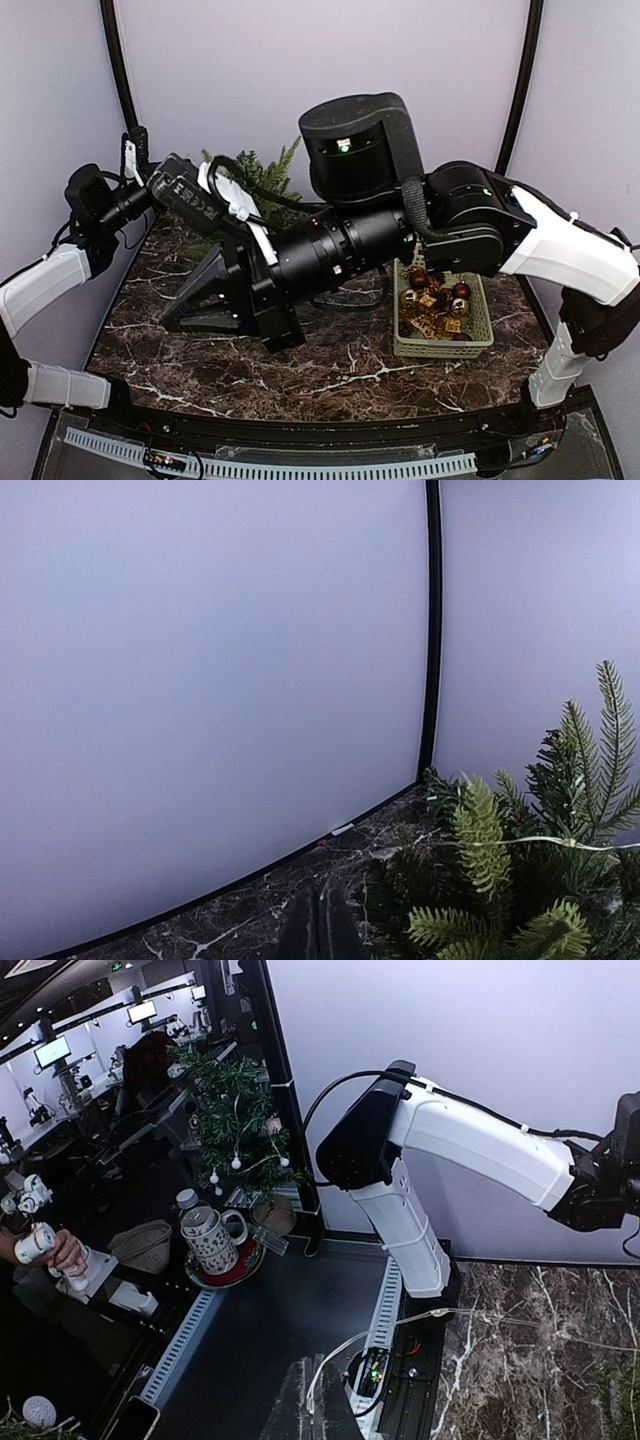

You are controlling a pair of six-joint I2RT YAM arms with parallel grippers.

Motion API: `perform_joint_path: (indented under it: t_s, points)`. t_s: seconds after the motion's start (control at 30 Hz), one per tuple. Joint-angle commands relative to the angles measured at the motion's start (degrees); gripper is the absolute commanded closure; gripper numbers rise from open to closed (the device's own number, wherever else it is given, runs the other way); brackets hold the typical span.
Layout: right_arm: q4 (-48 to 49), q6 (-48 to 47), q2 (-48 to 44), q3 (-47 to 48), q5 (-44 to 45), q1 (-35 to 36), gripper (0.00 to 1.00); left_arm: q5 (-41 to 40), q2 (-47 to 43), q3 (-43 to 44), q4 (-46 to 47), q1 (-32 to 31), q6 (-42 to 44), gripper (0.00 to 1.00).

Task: Decorate the small christmas tree

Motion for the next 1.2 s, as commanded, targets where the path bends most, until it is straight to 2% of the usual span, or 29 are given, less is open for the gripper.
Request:
perform_joint_path:
  t_s: [0.0, 0.3, 0.57, 0.7, 0.77, 0.9, 1.03, 1.17]
  points:
    - [6.33, 3.88, -2.55, -6.89, 1.10, 0.47, 1.00, 0.36, -2.03, -1.35, 0.72, 0.37, 0.87, 1.00]
    - [14.03, 11.01, -8.37, -20.89, 4.84, 0.47, 1.00, 3.49, -3.71, -2.17, -4.10, 0.37, 4.10, 1.00]
    - [18.94, 16.39, -12.73, -31.05, 15.15, -0.77, 1.00, 4.70, -3.78, -2.78, -6.12, 0.34, 4.31, 0.94]
    - [21.24, 19.97, -14.18, -35.45, 17.46, -3.18, 1.00, 5.47, -4.13, -2.67, -7.14, 0.36, 3.35, 0.88]
    - [22.63, 20.90, -14.50, -37.07, 17.12, -4.20, 1.00, 5.08, -4.86, -2.51, -8.15, 0.36, 2.84, 0.81]
    - [25.52, 23.04, -14.99, -39.90, 15.15, -6.28, 1.00, 2.98, -7.59, -2.27, -10.97, 0.37, 3.27, 0.56]
    - [26.80, 24.98, -15.73, -42.56, 15.15, -7.53, 1.00, -1.60, -11.26, -2.47, -14.21, 0.37, 4.41, 0.36]
    - [29.04, 26.05, -16.83, -46.65, 15.96, -8.87, 1.00, -5.90, -15.42, -3.40, -17.67, 0.32, 5.03, 0.25]
